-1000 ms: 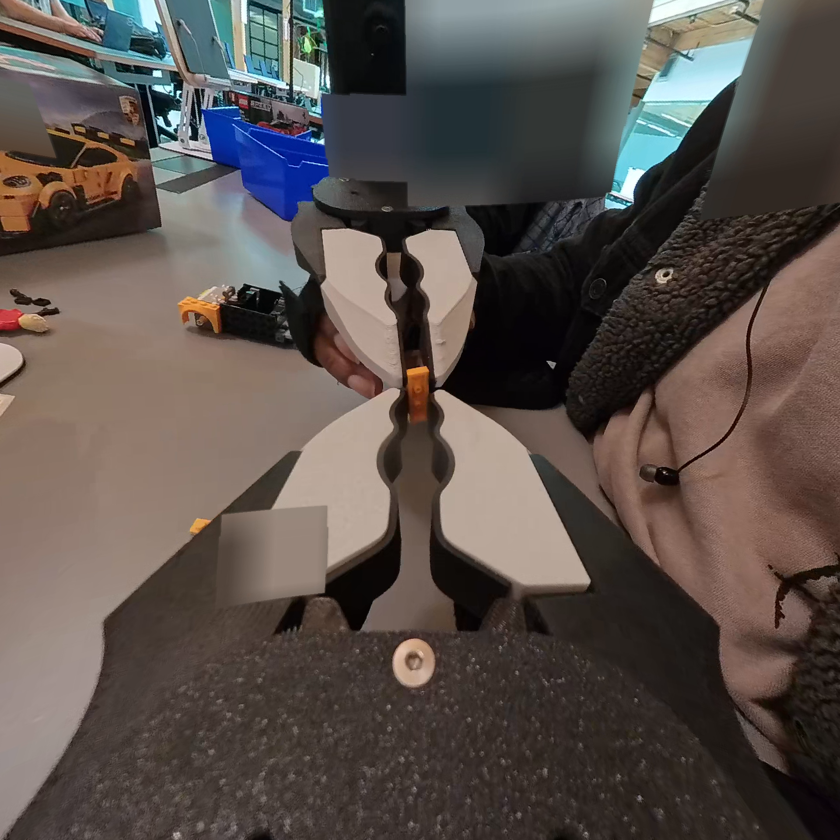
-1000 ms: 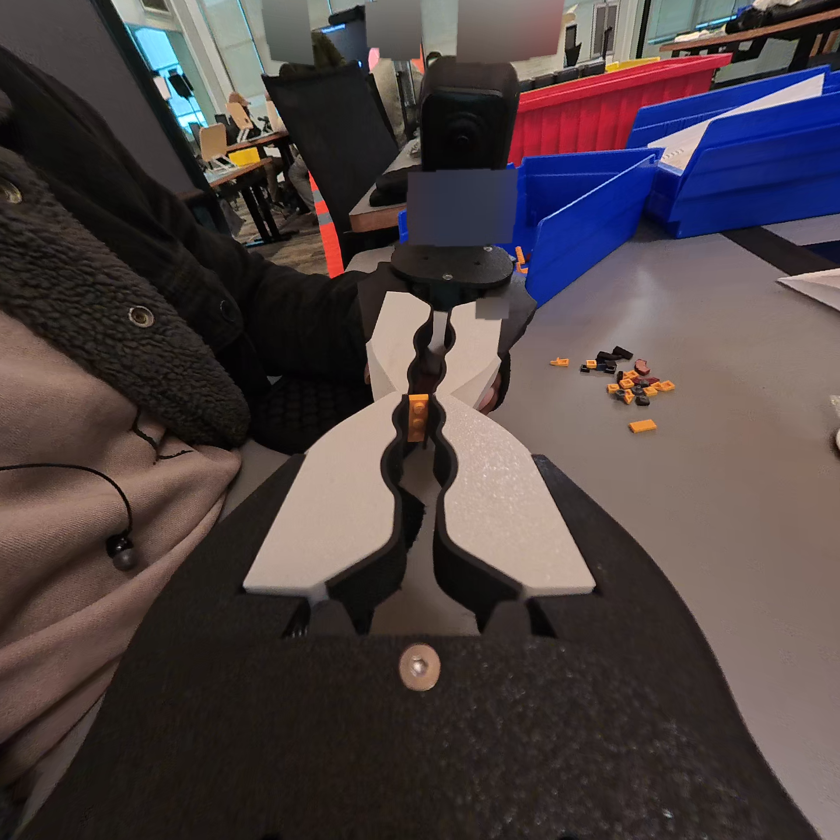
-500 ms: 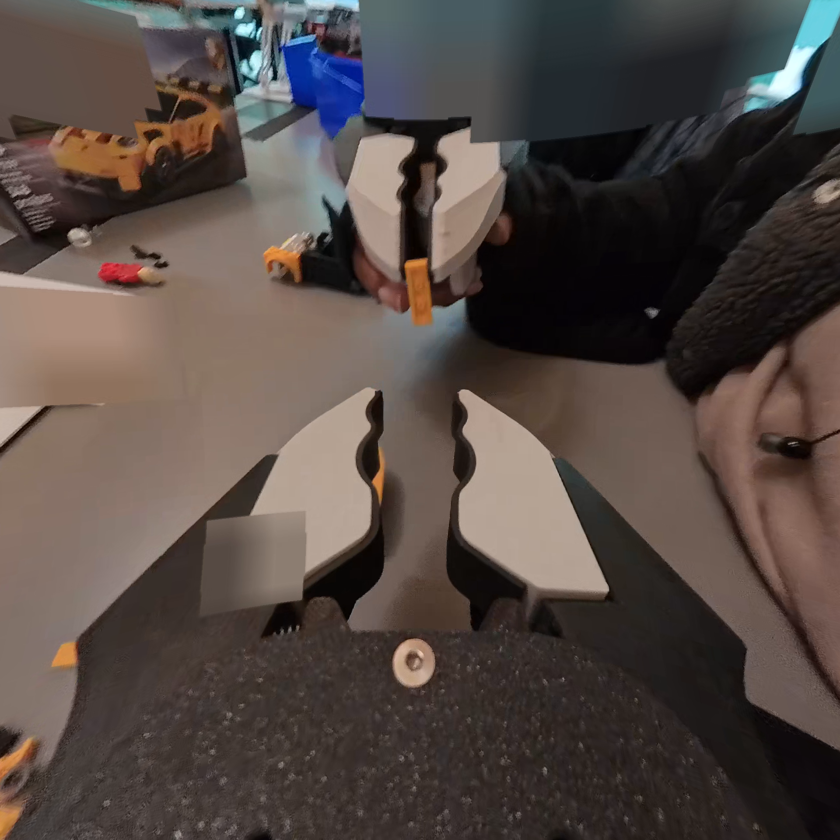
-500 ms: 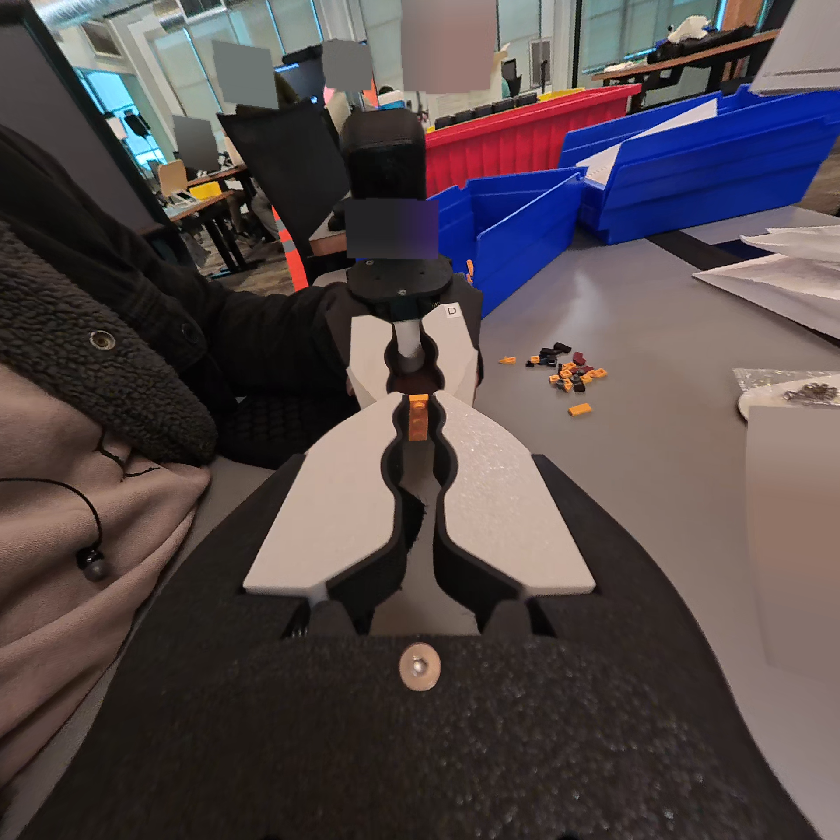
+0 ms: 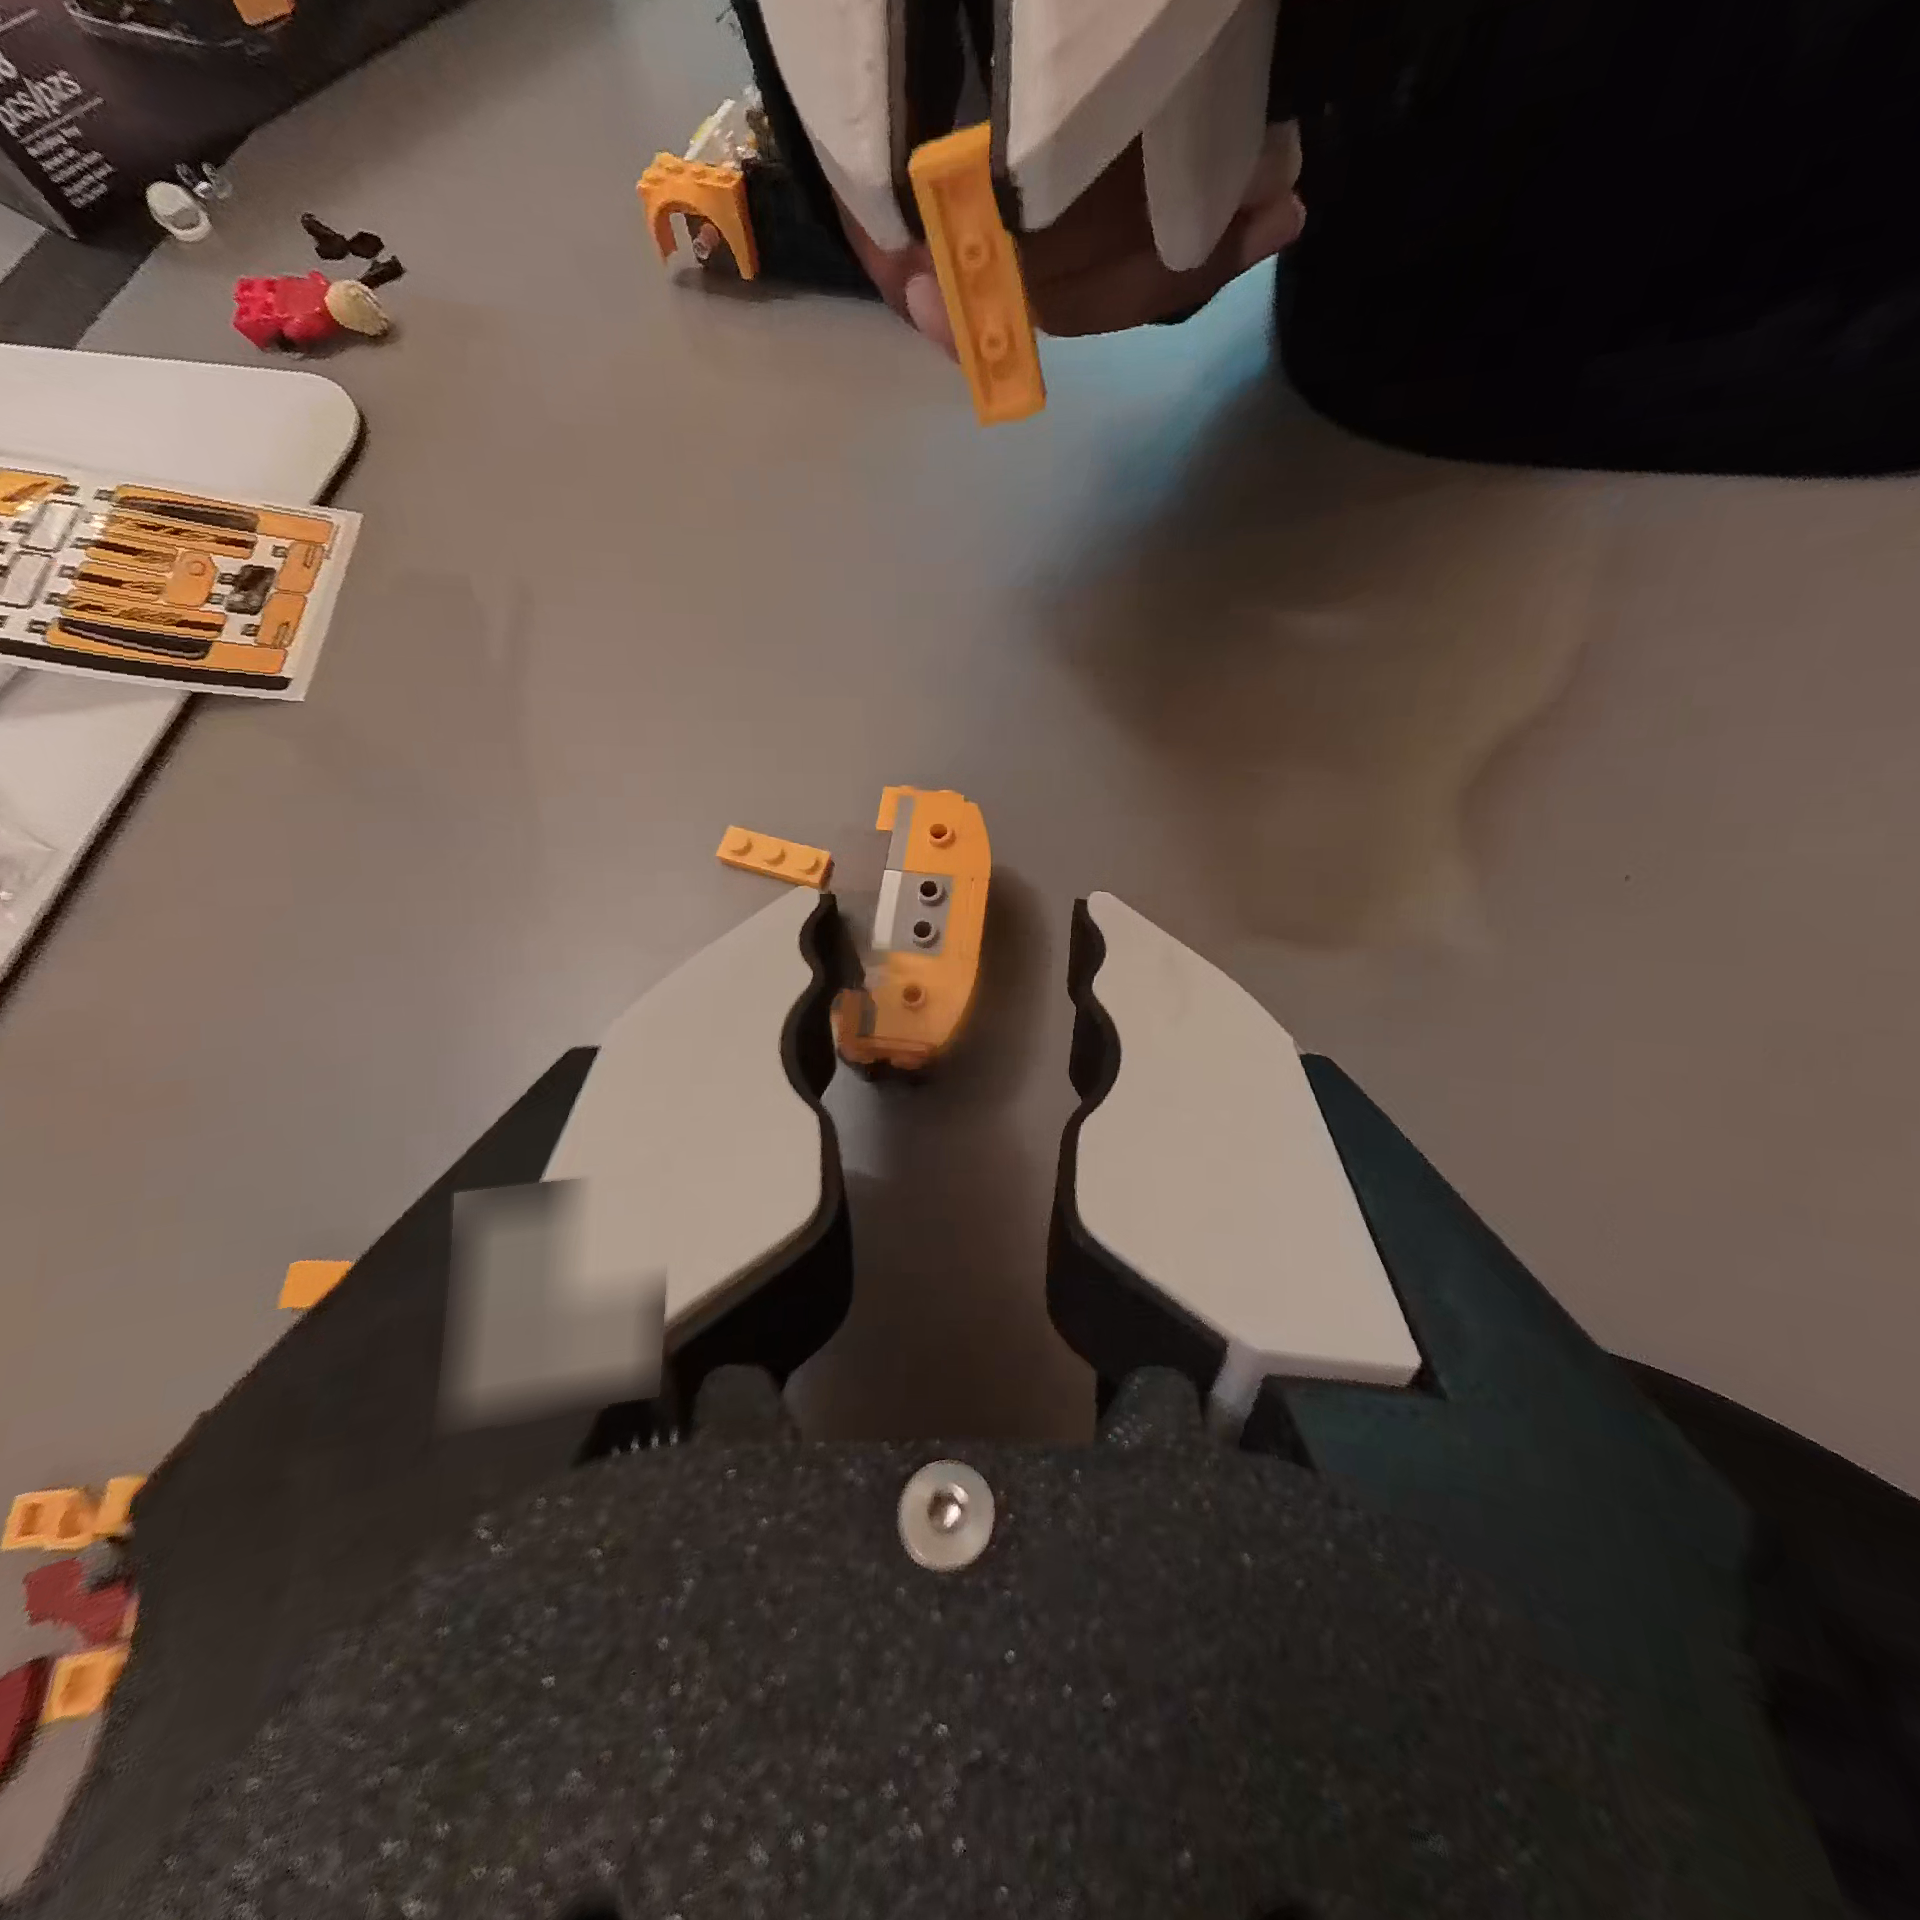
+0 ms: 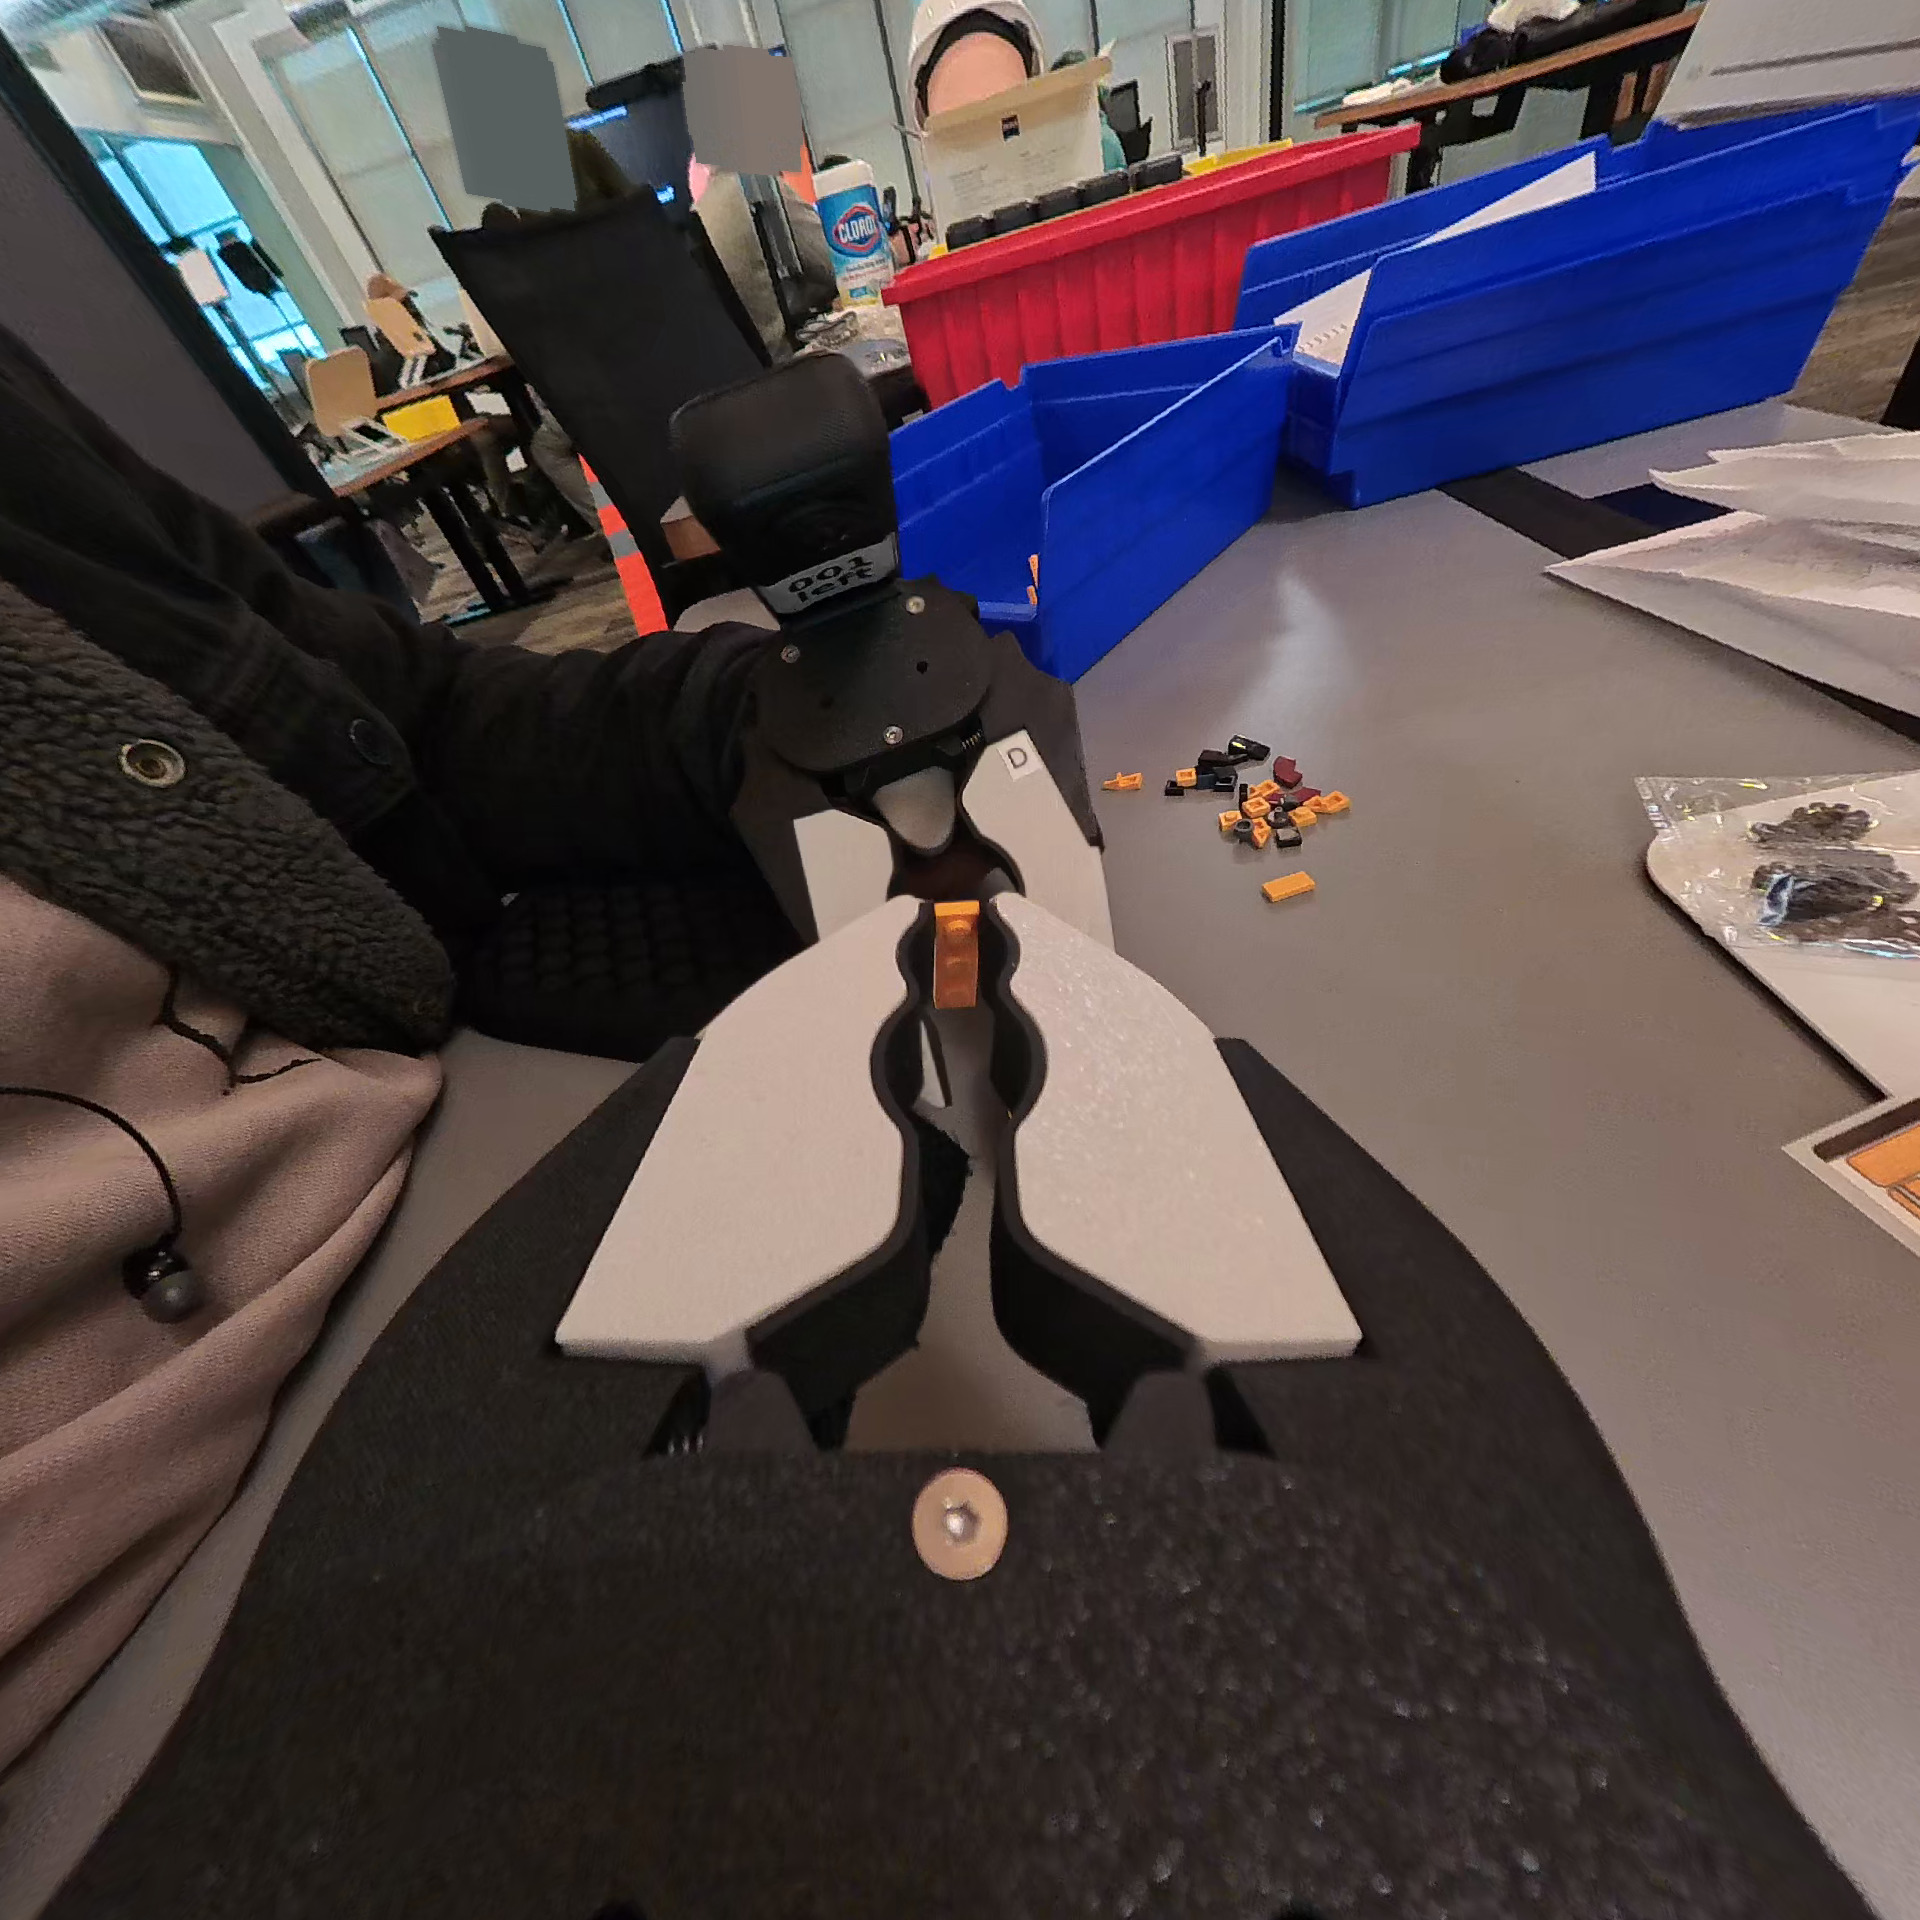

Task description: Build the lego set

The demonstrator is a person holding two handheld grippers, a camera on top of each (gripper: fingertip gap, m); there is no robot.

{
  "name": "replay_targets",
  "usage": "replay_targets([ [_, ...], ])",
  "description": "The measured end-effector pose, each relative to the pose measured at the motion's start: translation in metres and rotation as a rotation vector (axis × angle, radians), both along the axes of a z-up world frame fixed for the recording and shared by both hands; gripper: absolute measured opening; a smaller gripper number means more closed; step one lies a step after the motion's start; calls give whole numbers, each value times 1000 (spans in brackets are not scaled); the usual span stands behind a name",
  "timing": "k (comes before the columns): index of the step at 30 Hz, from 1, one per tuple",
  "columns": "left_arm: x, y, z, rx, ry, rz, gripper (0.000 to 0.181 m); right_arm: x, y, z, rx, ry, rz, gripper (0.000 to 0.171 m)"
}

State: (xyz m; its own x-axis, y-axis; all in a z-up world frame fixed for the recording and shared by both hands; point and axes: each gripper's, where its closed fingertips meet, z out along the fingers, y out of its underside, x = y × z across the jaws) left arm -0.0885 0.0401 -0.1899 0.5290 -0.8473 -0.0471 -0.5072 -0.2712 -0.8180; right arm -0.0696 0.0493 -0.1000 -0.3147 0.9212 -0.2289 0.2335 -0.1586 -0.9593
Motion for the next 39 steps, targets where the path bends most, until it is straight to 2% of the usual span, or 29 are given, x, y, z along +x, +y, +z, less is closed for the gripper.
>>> replay_targets([
  [4, -4, 4, 3, 43, 28, 22, 40, 0, 0, -1, -1, -2, 3, 8],
  [12, -5, 6, -12, 29, 99, 33, 42, -1, -2, -4, -6, -15, 15, 8],
  [15, -4, 5, -16, 26, 122, 30, 32, -1, -3, -5, -6, -20, 18, 8],
  [19, -5, 4, -14, 25, 123, 21, 32, -1, -1, -5, -4, -20, 10, 8],
  [21, -2, 3, -6, 33, 53, 3, 32, 0, 2, -5, 0, -21, -3, 8],
  [26, 3, -3, 40, 69, -269, -51, 32, 3, 8, 0, 7, -11, -27, 8],
  [29, 5, -8, 56, 79, -384, -88, 32, 3, 6, -2, 25, -25, -21, 8],
  [39, 8, -11, 55, 41, -396, -102, 32, 1, -7, -18, 52, -103, 38, 8],
])
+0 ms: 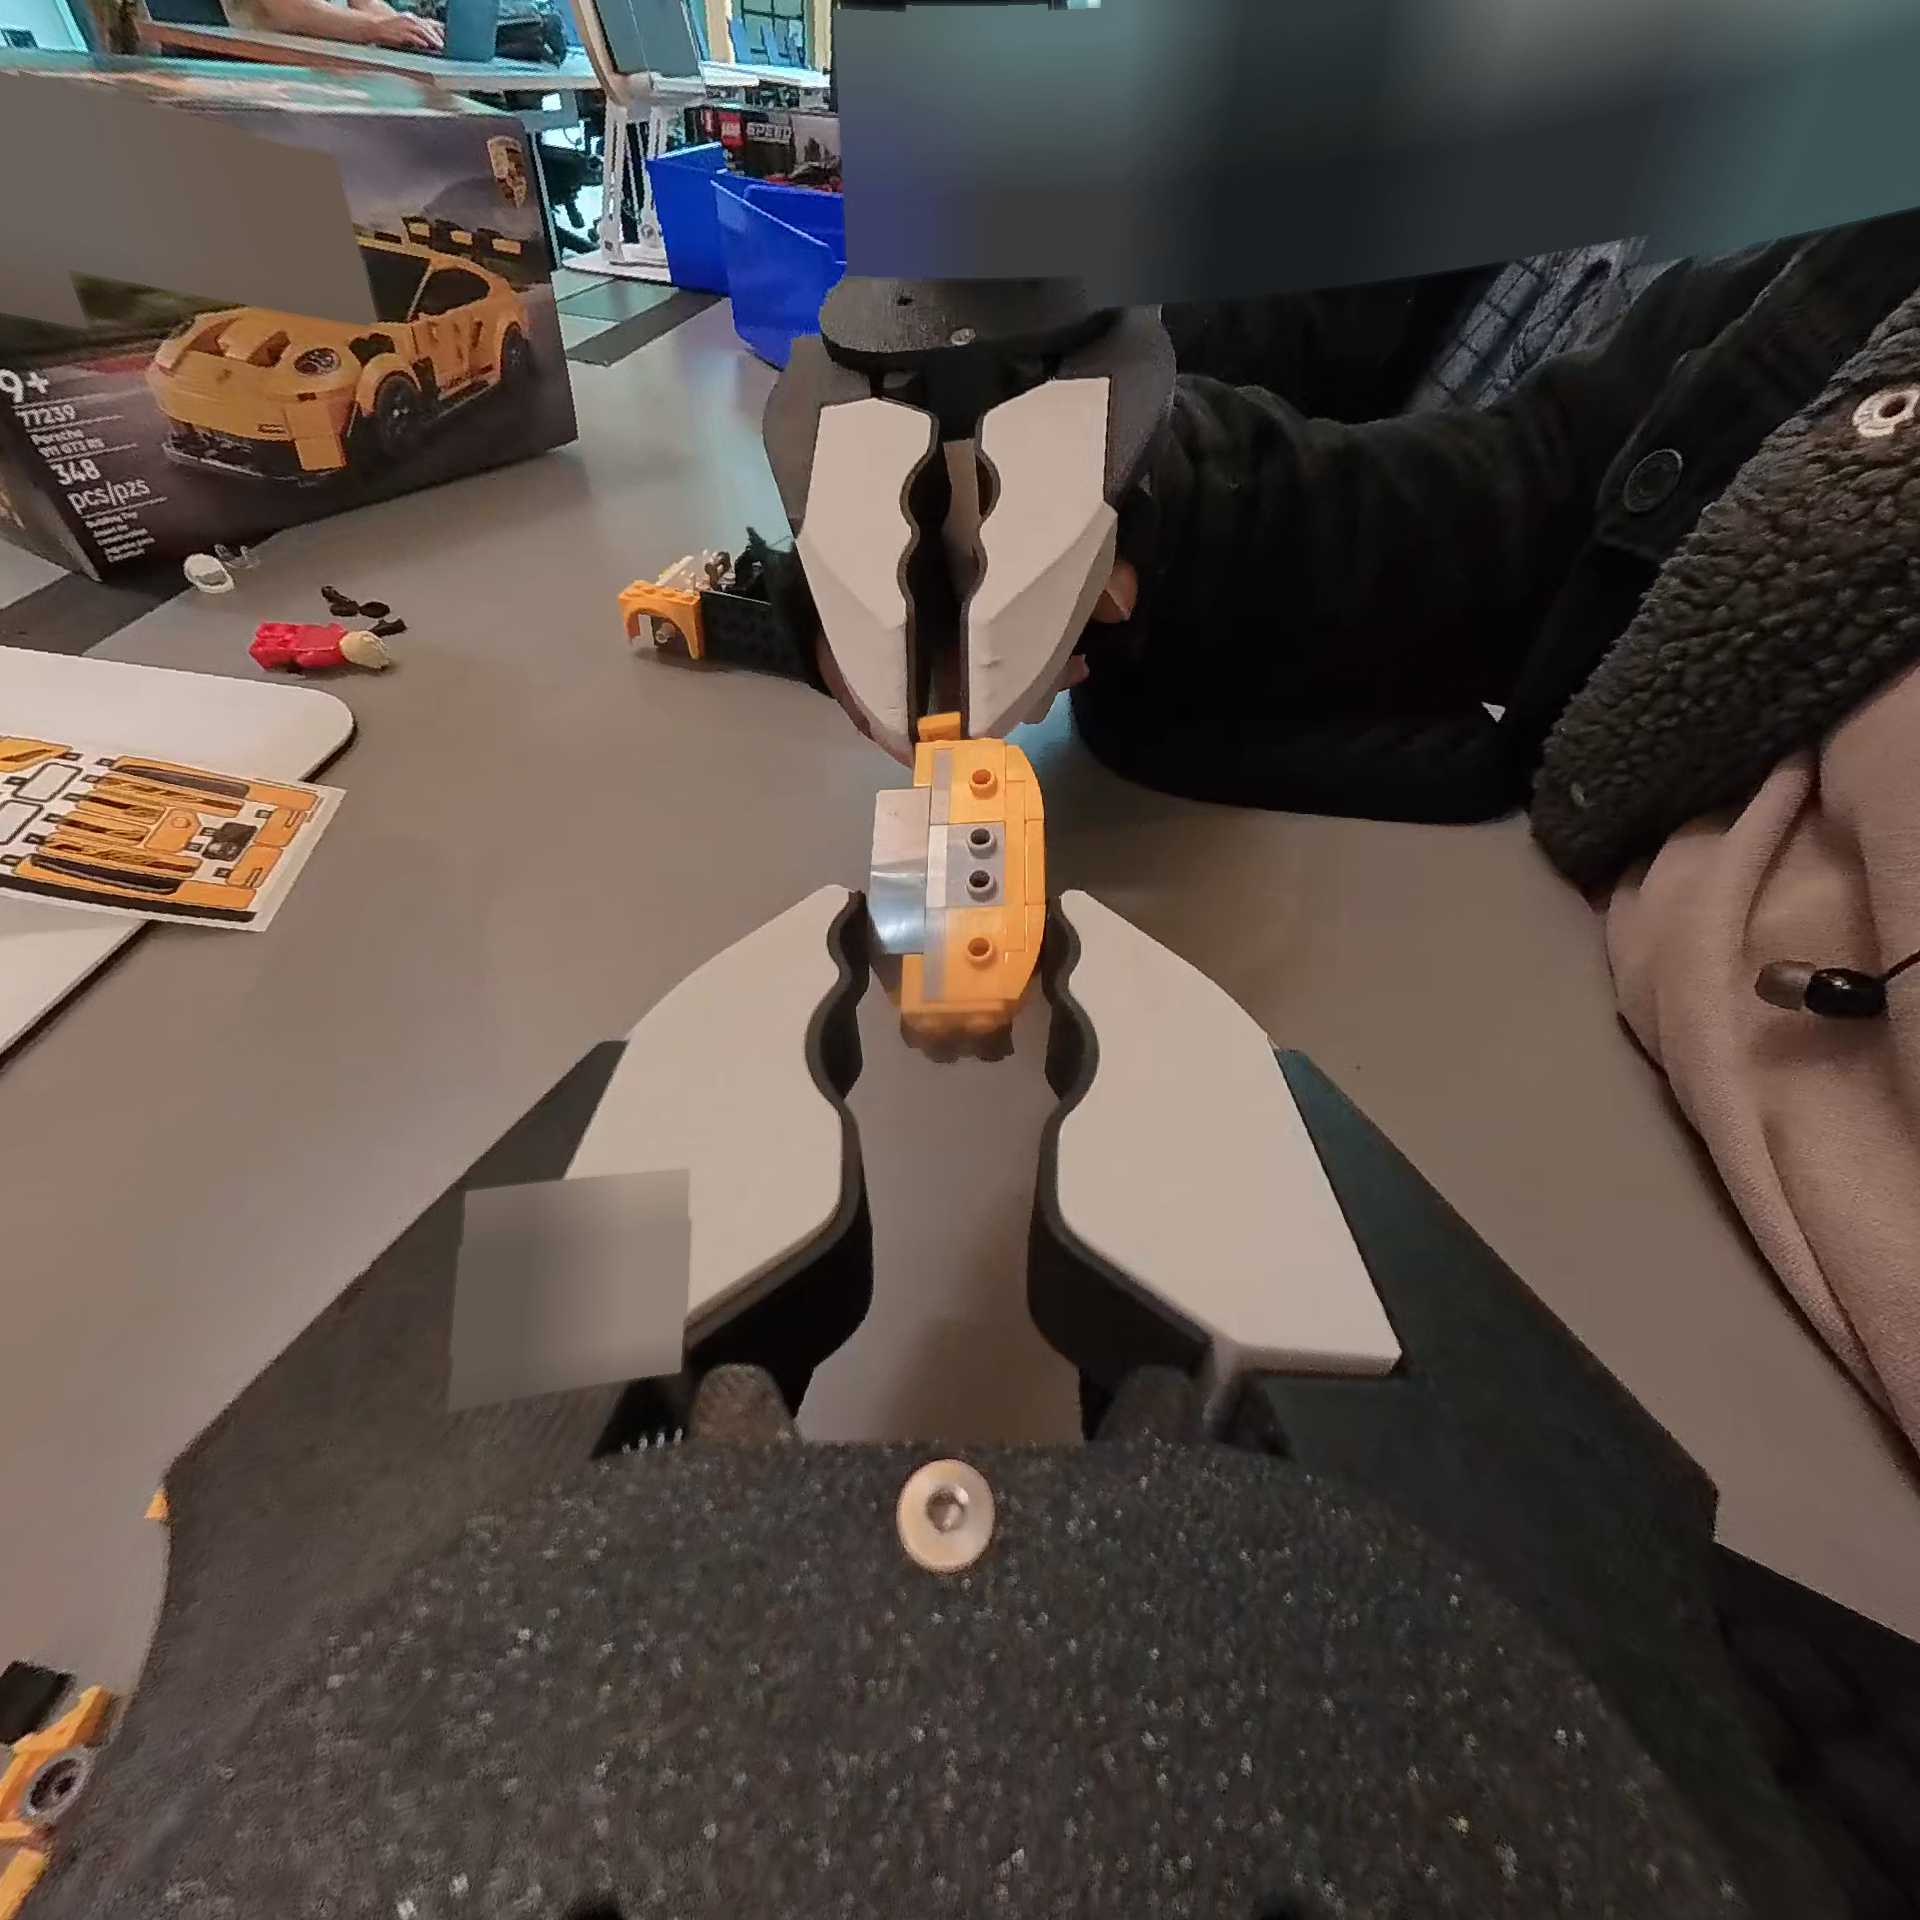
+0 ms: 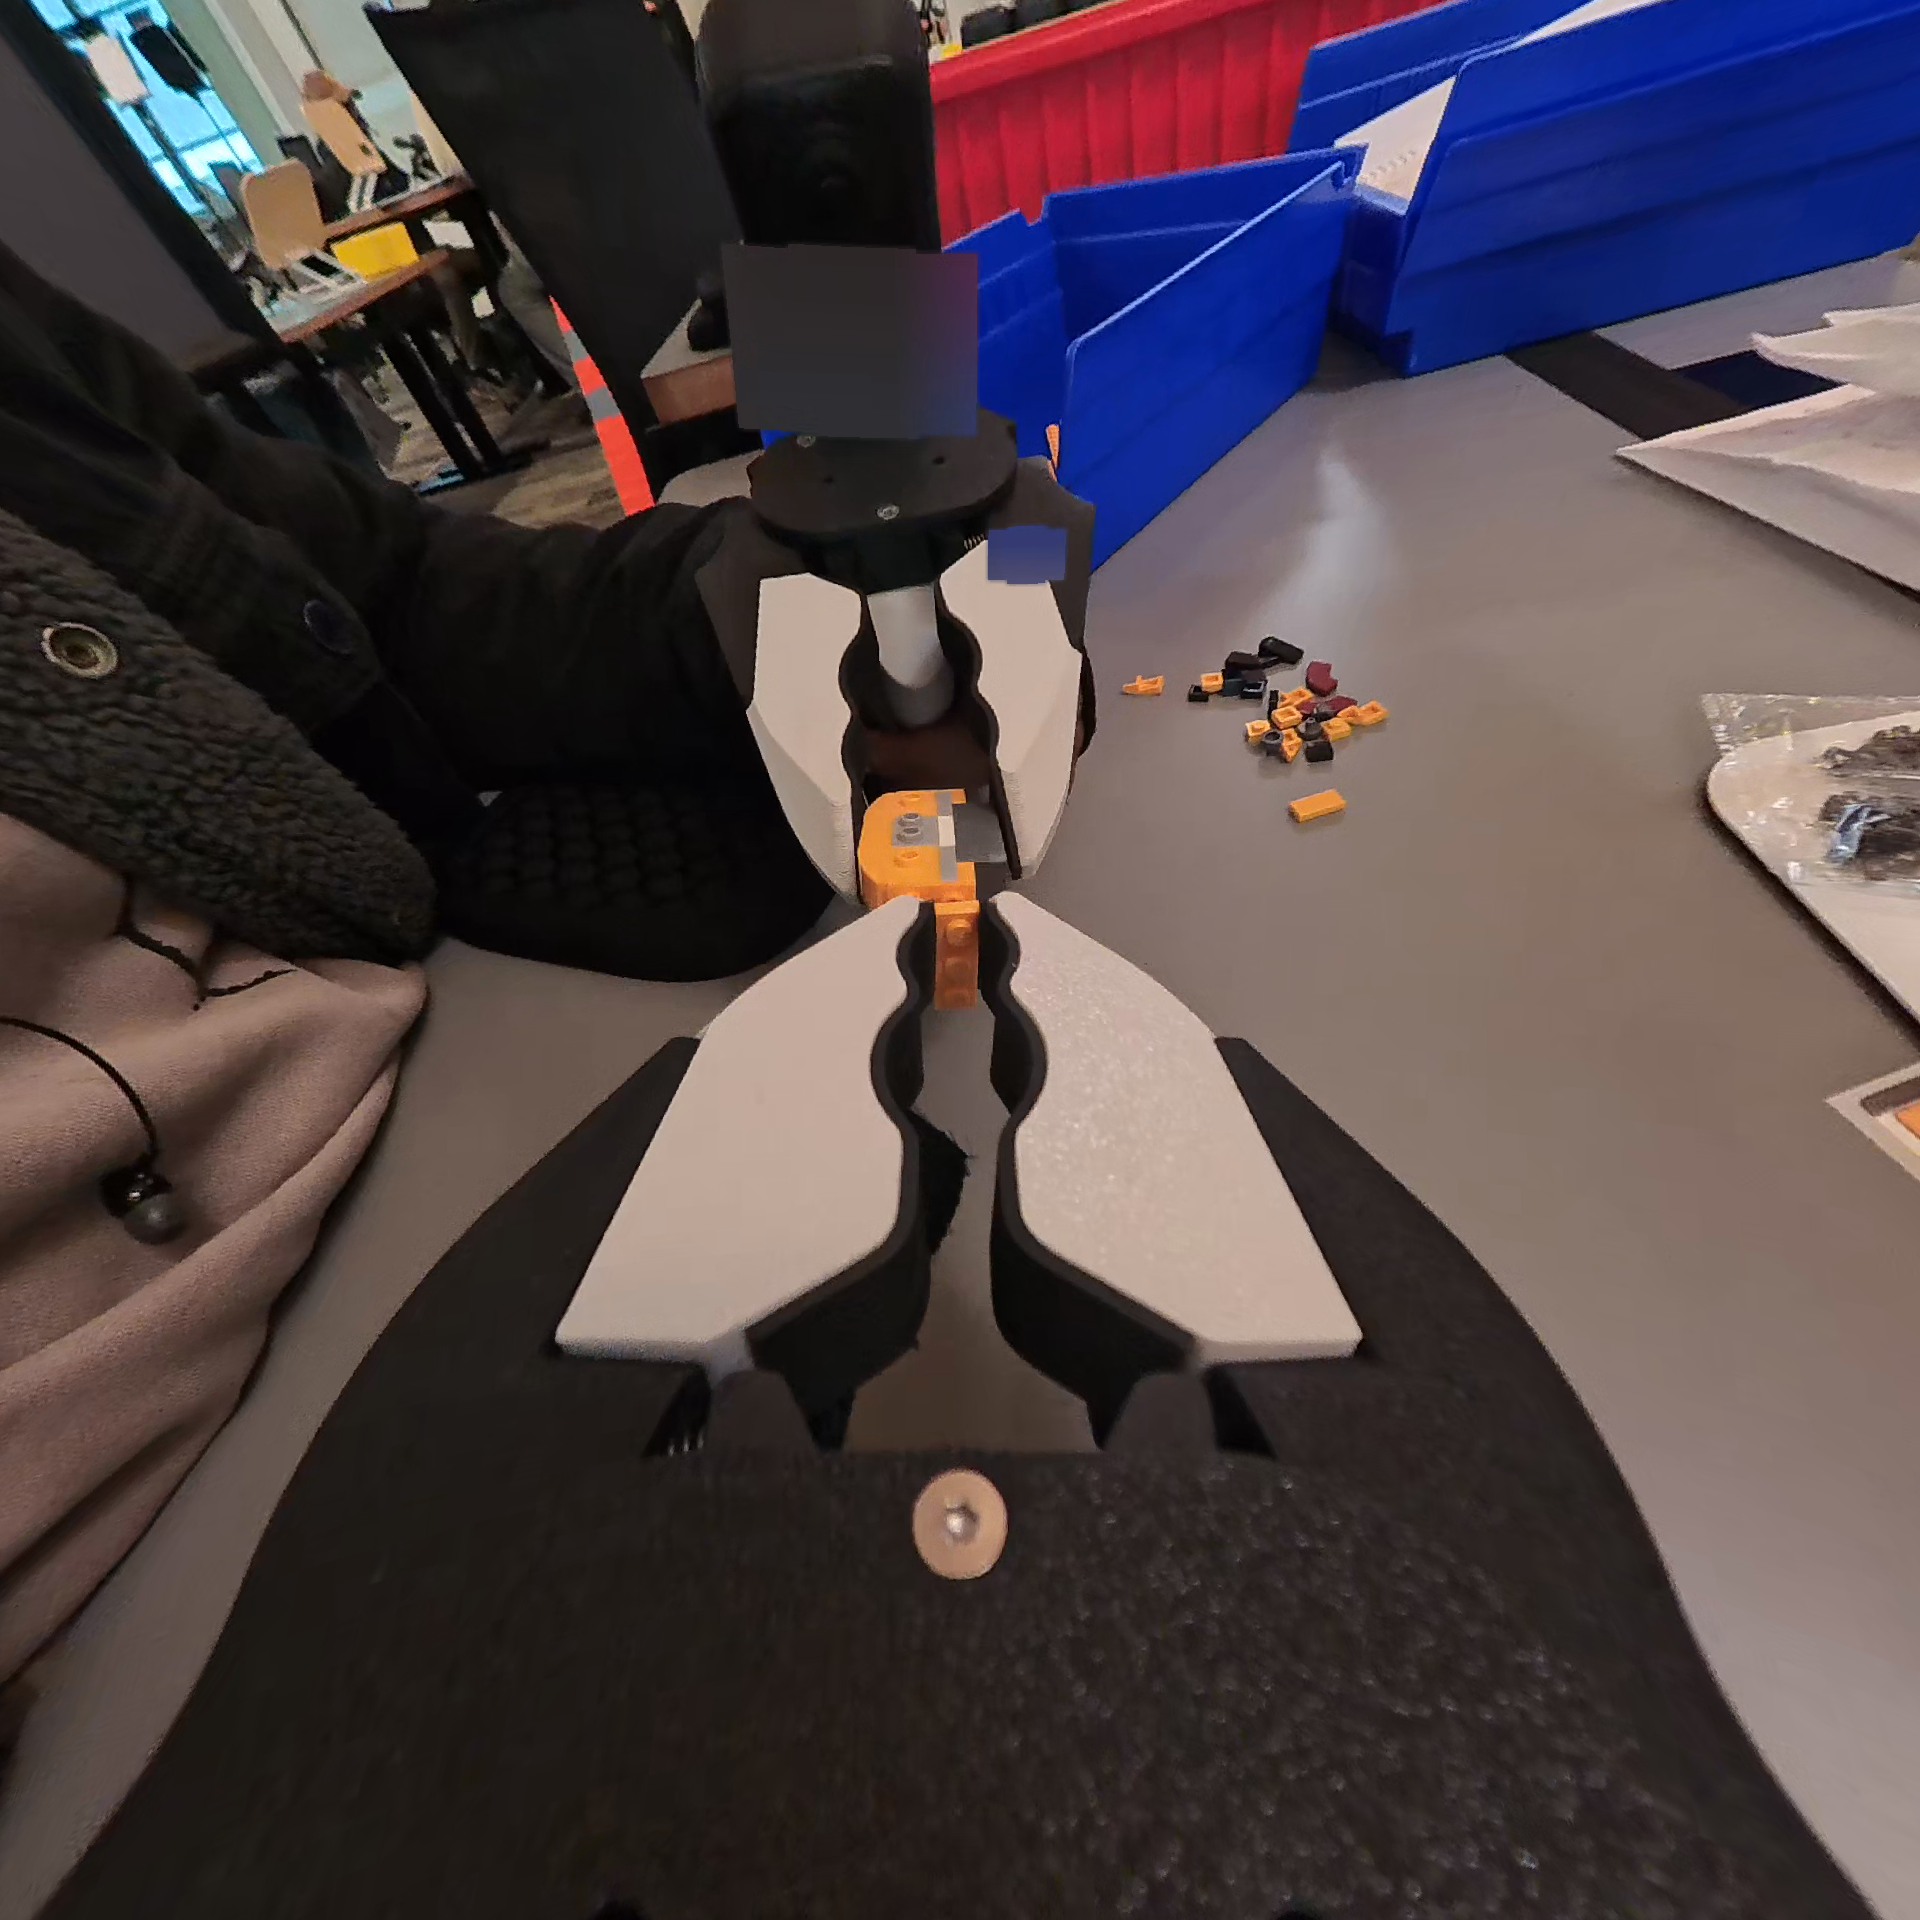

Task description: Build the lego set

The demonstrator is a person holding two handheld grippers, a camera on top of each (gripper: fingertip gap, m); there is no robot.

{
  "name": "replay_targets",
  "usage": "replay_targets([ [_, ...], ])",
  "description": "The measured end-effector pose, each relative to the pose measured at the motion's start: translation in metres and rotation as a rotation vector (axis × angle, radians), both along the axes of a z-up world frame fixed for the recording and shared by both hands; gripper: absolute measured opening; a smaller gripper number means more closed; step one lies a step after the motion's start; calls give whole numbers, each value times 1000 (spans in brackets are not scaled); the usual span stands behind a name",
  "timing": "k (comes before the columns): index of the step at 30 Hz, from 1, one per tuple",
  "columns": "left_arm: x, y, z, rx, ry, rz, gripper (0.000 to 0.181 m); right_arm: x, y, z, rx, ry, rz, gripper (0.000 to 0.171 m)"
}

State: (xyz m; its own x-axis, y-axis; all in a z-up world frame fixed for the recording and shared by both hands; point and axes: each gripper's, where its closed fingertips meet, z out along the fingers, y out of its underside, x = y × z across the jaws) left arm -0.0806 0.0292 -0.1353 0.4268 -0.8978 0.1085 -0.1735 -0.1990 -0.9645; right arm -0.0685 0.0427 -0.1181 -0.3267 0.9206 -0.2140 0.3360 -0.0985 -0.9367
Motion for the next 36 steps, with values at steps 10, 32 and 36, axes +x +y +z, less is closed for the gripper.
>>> replay_targets([
  [10, 3, -1, 1, -9, -14, -11, 32, 1, -2, 3, -24, 18, 19, 8],
  [32, 24, -9, -40, -63, 226, -50, 32, -8, -20, -17, -16, -86, 61, 7],
  [36, 22, -7, -39, -82, 206, -39, 32, -8, -18, -17, -15, -88, 51, 7],
])
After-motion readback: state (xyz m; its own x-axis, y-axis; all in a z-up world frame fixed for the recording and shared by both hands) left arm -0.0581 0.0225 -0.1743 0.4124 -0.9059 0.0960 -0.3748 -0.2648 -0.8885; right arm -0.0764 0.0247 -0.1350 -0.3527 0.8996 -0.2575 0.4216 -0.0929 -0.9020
